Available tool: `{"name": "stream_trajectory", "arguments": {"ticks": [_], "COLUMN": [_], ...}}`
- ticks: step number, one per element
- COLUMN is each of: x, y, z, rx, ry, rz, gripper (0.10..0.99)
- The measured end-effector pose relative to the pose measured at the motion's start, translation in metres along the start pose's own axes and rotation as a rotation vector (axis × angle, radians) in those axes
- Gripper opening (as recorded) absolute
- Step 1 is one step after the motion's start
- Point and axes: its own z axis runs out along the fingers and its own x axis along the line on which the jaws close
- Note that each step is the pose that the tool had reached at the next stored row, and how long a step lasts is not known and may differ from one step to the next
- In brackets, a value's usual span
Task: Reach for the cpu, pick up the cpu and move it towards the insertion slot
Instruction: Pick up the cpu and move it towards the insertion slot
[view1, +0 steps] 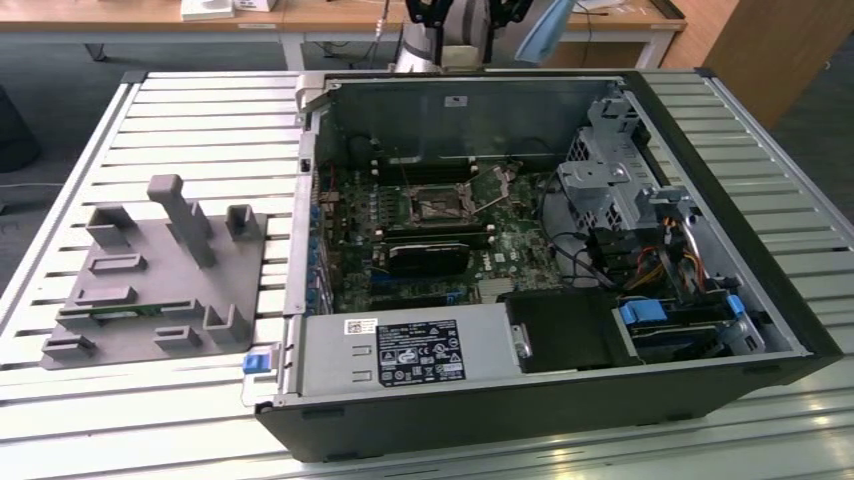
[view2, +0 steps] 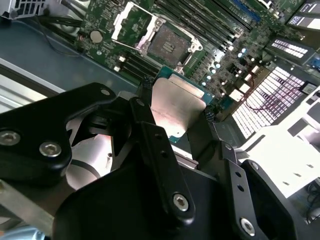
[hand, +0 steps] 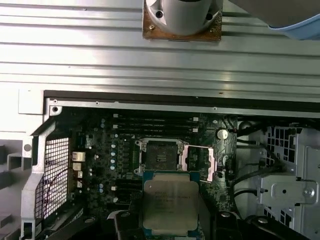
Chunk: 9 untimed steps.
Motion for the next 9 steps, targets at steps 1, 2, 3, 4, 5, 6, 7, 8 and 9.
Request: {"name": "stream_trajectory", "arguments": {"ticks": [1,2,3,4,5,6,7,8,9], "x": [-0.0020,-0.0040,-0.0061,-0.0074,-0.0080,-0.0080,-0.0080,-0.0081,-0.0082], "y": [0.0002,0.0004,0.0005,0.0005,0.0005,0.0005,0.0005,0.0005,0.0005], "z": [0.0000,0.0000,0.0000,0.0000,0.0000,0.0001,0.0001,0.0000,0.0000], "rx": [0.000,0.000,0.000,0.000,0.000,0.000,0.000,0.000,0.000], "ry": [-0.0004,-0.0008,-0.0012,-0.0014,-0.0015,-0.0016,-0.0016,-0.0015,-0.0015], "rz": [0.000,0.001,0.001,0.001,0.002,0.002,0.002,0.002,0.002], "gripper": [0.529,0.529,0.529,0.529,0.529,0.529,0.529,0.529,0.529]}}
